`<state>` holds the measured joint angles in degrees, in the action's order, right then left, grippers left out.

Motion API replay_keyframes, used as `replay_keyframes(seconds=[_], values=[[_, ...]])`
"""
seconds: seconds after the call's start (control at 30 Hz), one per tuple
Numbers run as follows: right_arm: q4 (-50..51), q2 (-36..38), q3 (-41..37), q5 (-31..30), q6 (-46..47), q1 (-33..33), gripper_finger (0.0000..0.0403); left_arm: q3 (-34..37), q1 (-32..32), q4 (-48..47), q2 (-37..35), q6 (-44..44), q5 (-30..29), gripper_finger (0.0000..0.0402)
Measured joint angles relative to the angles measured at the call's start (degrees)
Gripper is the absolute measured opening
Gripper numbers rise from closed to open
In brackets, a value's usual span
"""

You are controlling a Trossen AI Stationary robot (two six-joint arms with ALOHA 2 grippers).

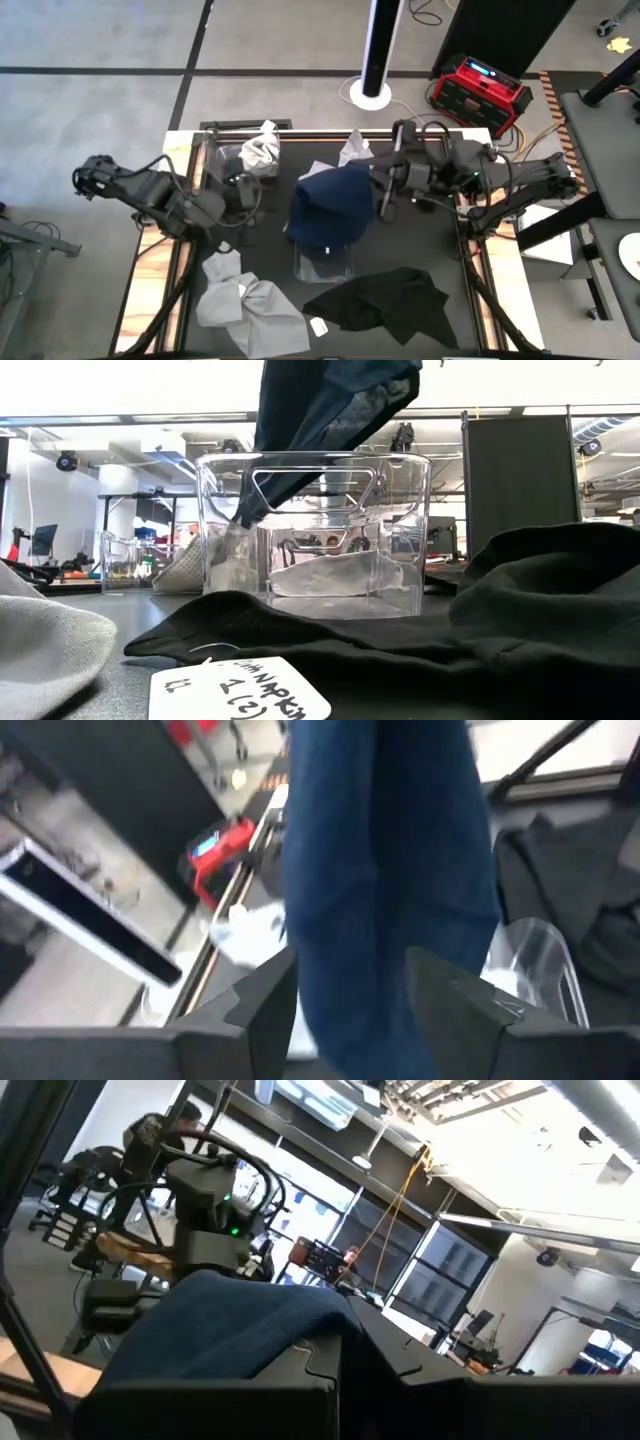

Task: Sort towels by color in basket
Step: Put the blue towel into the bottom transparent bin

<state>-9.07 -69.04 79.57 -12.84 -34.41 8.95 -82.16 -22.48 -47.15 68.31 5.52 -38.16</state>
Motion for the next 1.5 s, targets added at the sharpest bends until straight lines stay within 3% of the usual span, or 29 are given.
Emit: replay_keyframes(seconds=[0.17, 0.33, 0.47, 0.6, 0.73, 0.87, 0.97, 1.1, 1.2, 1.33, 1.5], values=[[0.32, -0.42, 1.00, 0.00, 1.07, 0.00, 0.0008, 3.93, 0.54, 13.10, -0.09, -7.70, -0.54, 0.0209], [1.43, -1.18, 2.32, 0.00, 1.70, 0.00, 0.0008, 6.71, 1.49, 16.98, -0.09, -9.94, -9.72, 0.0268], [1.59, -1.98, 3.22, 0.00, 1.90, 0.00, 0.0008, 9.05, 2.93, 22.00, -0.01, -12.39, -3.80, 0.0297], [1.09, -2.91, 3.88, 0.00, 2.19, 0.00, 0.0008, 10.82, 4.48, 28.95, 0.00, -15.26, 1.58, 0.0297], [1.12, -3.88, 4.74, 0.02, 2.49, 0.00, 0.0008, 12.07, 6.18, 31.95, 0.02, -17.68, 2.42, 0.0272], [1.13, -4.30, 5.45, 0.01, 2.51, 0.00, 0.0008, 12.22, 8.02, 32.23, 0.20, -17.96, 9.30, 0.0219], [0.69, -4.28, 5.55, -0.05, 3.00, 0.00, 0.0008, 12.04, 8.11, 32.12, 0.63, -18.19, 10.33, 0.0147], [-0.23, -4.16, 5.55, -1.13, 3.36, 0.00, 0.0008, 11.90, 7.80, 31.95, 0.76, -19.06, 12.60, 0.0023], [-0.58, -4.11, 5.55, -6.83, 3.85, -0.52, 0.0008, 11.86, 7.31, 32.29, 0.81, -19.41, 16.44, 0.0009], [0.27, -5.43, 5.08, -17.88, 4.45, -2.75, 0.0008, 10.98, 5.04, 33.44, 0.54, -20.79, 16.75, 0.0001], [6.28, -8.12, 4.70, -19.48, 11.48, -6.42, 0.0010, 8.52, 1.91, 34.70, -0.69, -22.73, 17.33, 0.0000]])
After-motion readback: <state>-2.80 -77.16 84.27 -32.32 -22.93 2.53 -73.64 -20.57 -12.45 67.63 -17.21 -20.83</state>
